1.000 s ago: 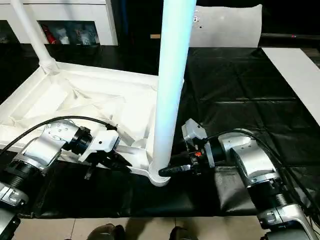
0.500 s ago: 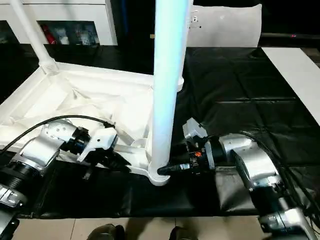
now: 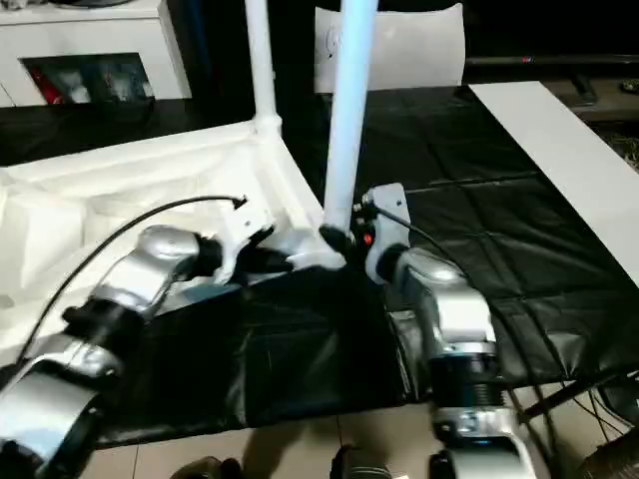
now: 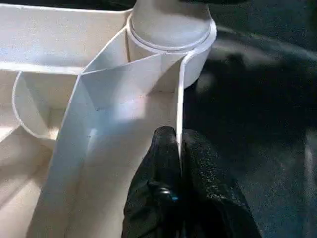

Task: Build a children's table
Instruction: Rotate leg to tighten, then rotate table base

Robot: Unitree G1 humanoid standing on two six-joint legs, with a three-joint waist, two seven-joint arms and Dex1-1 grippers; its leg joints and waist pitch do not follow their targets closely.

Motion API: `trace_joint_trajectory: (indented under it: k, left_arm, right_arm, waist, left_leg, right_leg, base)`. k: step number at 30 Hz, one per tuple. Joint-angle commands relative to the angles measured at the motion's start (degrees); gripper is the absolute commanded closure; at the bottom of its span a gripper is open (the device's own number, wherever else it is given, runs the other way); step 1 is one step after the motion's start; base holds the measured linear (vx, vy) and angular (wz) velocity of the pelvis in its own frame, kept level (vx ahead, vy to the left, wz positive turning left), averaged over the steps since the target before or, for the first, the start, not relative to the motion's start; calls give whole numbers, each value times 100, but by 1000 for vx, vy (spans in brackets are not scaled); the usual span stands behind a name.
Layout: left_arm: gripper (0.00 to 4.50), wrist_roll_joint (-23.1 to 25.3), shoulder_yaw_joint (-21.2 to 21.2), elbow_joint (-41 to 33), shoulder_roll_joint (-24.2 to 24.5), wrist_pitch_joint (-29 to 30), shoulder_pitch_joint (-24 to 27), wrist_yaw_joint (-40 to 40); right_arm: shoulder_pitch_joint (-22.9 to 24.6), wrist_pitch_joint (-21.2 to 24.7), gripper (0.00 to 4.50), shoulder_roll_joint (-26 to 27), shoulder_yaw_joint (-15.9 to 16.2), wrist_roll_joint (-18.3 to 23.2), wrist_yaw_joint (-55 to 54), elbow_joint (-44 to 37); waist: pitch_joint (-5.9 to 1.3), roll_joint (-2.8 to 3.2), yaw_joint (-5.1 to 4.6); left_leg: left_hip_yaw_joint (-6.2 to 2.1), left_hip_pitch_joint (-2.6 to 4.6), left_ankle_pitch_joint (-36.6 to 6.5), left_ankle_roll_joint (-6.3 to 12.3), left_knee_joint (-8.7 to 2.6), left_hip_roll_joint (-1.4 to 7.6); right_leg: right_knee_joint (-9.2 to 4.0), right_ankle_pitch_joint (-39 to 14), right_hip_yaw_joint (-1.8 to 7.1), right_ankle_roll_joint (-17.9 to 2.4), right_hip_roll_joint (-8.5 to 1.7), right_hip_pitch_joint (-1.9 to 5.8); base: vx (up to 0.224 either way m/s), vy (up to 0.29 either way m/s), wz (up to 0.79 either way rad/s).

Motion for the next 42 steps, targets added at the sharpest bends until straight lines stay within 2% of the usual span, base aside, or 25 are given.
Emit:
trace_joint_trajectory:
  k: [1, 2, 3, 10, 11, 14, 16, 17, 19, 20, 22, 24, 26, 27, 28, 29, 31, 32, 33, 35, 37, 38, 39, 40, 42]
  left_arm:
    - [450, -192, -64, -20, -608, -128, -261, 311]
    - [450, -181, -68, -17, -605, -144, -262, 315]
    - [450, -127, -92, 1, -587, -231, -261, 339]
    - [450, -109, -188, -126, -471, -753, -86, -59]
    - [450, -152, -165, -197, -453, -829, -34, -122]
    - [450, -371, -26, -486, -437, -949, 140, -255]
    - [450, -475, 43, -646, -422, -964, 222, -301]
    - [423, -537, 81, -782, -405, -951, 297, -309]
    - [395, -710, 171, -1110, -357, -866, 478, -376]
    - [389, -798, 194, -1335, -317, -769, 597, -434]
    - [383, -861, 215, -1688, -236, -694, 795, -454]
    - [350, -990, 308, -2383, -66, -346, 1177, -389]
    - [338, -969, 344, -2932, 89, -77, 1502, -307]
    - [328, -915, 376, -3478, 242, 215, 1841, -161]
    - [328, -915, 376, -3478, 242, 215, 1841, -161]
    - [316, -915, 376, -3478, 242, 215, 1841, -161]
    - [299, -952, 446, -4229, 417, 680, 2313, -31]
    - [295, -959, 453, -4288, 429, 715, 2350, -23]
    - [284, -1046, 518, -4910, 566, 1093, 2762, 50]
    - [266, -1154, 603, -5766, 771, 1639, 3363, 155]
    - [260, -1182, 678, -6569, 1025, 2206, 3984, 278]
    - [242, -1147, 747, -6830, 1097, 2429, 4229, 378]
    - [242, -1138, 767, -6896, 1114, 2488, 4292, 407]
    - [232, -1092, 870, -7027, 1104, 2699, 4428, 541]
    - [219, -766, 1129, -7186, 1065, 3164, 4706, 905]
  right_arm:
    - [53, 181, 250, 756, 654, 189, -49, 123]
    - [67, 165, 195, 764, 643, 182, -74, 116]
    - [138, 90, 182, 802, 587, 147, -196, 84]
    - [397, -235, 132, 682, 456, 67, -350, -164]
    - [446, -326, 103, 616, 422, 9, -406, -233]
    - [645, -416, 92, 430, 299, 127, -245, -547]
    - [759, -565, 68, 333, 247, 107, -236, -704]
    - [853, -630, 55, 235, 251, 130, -126, -861]
    - [1035, -667, 48, 134, 122, 301, 27, -1221]
    - [1131, -720, 38, 59, 102, 341, 110, -1394]
    - [1254, -880, 24, -68, 83, 264, 97, -1581]
    - [1380, -858, 1, -174, -108, 347, 55, -1896]
    - [1461, -768, 0, -225, -120, 473, 146, -2161]
    - [1577, -826, 0, -368, 3, 558, 402, -2439]
    - [1577, -826, 0, -368, 3, 558, 402, -2439]
    - [1577, -826, 0, -368, 3, 558, 402, -2439]
    - [1705, -685, 0, -500, 60, 713, 589, -2805]
    - [1716, -668, 0, -506, 61, 731, 599, -2835]
    - [1825, -504, 0, -582, 99, 919, 711, -3131]
    - [1959, -276, 0, -714, 211, 1149, 868, -3490]
    - [2066, -118, 0, -851, 421, 1280, 1036, -3739]
    - [2086, -105, 0, -825, 523, 1281, 1040, -3767]
    - [2091, -106, 0, -812, 550, 1279, 1037, -3773]
    - [2030, -116, 0, -684, 628, 1241, 953, -3670]
    - [1707, -296, 0, -286, 874, 945, 677, -3110]
  waist:
    - [-338, -47, 45]
    - [-336, -42, 41]
    - [-349, -49, 41]
    - [-376, -44, 73]
    - [-394, -65, 107]
    - [-429, -66, 154]
    - [-459, -70, 193]
    - [-480, -86, 199]
    - [-544, -95, 250]
    - [-563, -106, 263]
    - [-584, -131, 268]
    - [-549, -127, 250]
    - [-506, -109, 215]
    - [-454, -94, 194]
    - [-438, -87, 192]
    - [-408, -89, 181]
    - [-379, -90, 182]
    - [-363, -88, 185]
    - [-378, -84, 175]
    - [-331, -98, 174]
    - [-334, -80, 157]
    - [-294, -79, 145]
    - [-294, -79, 145]
    - [-283, -75, 143]
    - [-274, -60, 130]
  left_leg:
    - [-169, 64, -1594, 88, -464, 226]
    - [-163, 62, -1597, 87, -465, 227]
    - [-169, 60, -1587, 94, -472, 234]
    - [-132, 58, -1392, 179, -460, 240]
    - [-123, 55, -1295, 207, -448, 244]
    - [-113, 49, -1060, 279, -431, 247]
    - [-90, 47, -735, 398, -401, 254]
    - [-88, 36, -629, 429, -389, 249]
    - [-91, -10, -68, 699, -329, 251]
    - [-89, -20, 214, 880, -296, 258]
    - [-88, -32, 405, 1056, -254, 249]
    - [-78, -58, 326, 1114, -259, 265]
    - [-76, -47, -89, 1024, -285, 280]
    - [-72, -14, -586, 779, -321, 303]
    - [-83, -15, -729, 683, -338, 316]
    - [-61, 34, -1046, 506, -353, 285]
    - [-105, 11, -1244, 305, -405, 321]
    - [-98, 18, -1319, 274, -415, 313]
    - [-105, 45, -1425, 191, -415, 302]
    - [-140, -20, -1483, 146, -465, 326]
    - [-129, 40, -1651, 98, -449, 305]
    - [-146, -29, -1650, 96, -483, 297]
    - [-146, -29, -1650, 96, -483, 297]
    - [-124, 70, -1909, 52, -446, 271]
    - [-167, 31, -1970, -24, -471, 268]
  right_leg:
    - [-557, -2549, 221, -913, -364, 214]
    - [-556, -2499, 227, -926, -362, 207]
    - [-544, -2385, 228, -951, -364, 225]
    - [-493, -1813, 265, -1119, -372, 253]
    - [-489, -1773, 268, -1111, -387, 269]
    - [-451, -1502, 267, -1153, -384, 302]
    - [-381, -908, 268, -1329, -372, 306]
    - [-357, -749, 267, -1367, -374, 328]
    - [-200, 300, 264, -1595, -380, 400]
    - [-140, 769, 256, -1702, -373, 383]
    - [-102, 1019, 237, -1734, -357, 370]
    - [-118, 882, 230, -1723, -367, 362]
    - [-194, 196, 228, -1652, -369, 345]
    - [-281, -666, 228, -1481, -351, 312]
    - [-306, -918, 231, -1408, -353, 310]
    - [-391, -1509, 235, -1225, -316, 244]
    - [-405, -1930, 246, -1024, -337, 267]
    - [-437, -2105, 246, -940, -322, 230]
    - [-435, -2219, 250, -865, -308, 213]
    - [-417, -2208, 252, -778, -317, 233]
    - [-456, -2433, 261, -696, -295, 176]
    - [-480, -2510, 256, -622, -296, 192]
    - [-480, -2510, 256, -622, -296, 192]
    - [-541, -2853, 270, -516, -271, 75]
    - [-537, -2942, 254, -503, -280, 91]
  base:
    - [0, 0, 0]
    - [0, 0, 0]
    - [0, 0, 0]
    - [0, 0, 0]
    - [0, 0, 0]
    - [0, 0, 0]
    - [0, 0, 0]
    - [0, 0, 0]
    - [25, -1, 1]
    - [51, -3, 1]
    - [0, 0, 0]
    - [0, 0, 0]
    - [0, 0, 0]
    - [0, 0, 0]
    - [0, 0, 0]
    - [0, 0, 0]
    - [0, 0, 0]
    - [0, 0, 0]
    - [0, 0, 0]
    - [0, 0, 0]
    - [0, 0, 0]
    - [0, 0, 0]
    - [0, 0, 0]
    - [0, 0, 0]
    - [0, 0, 0]
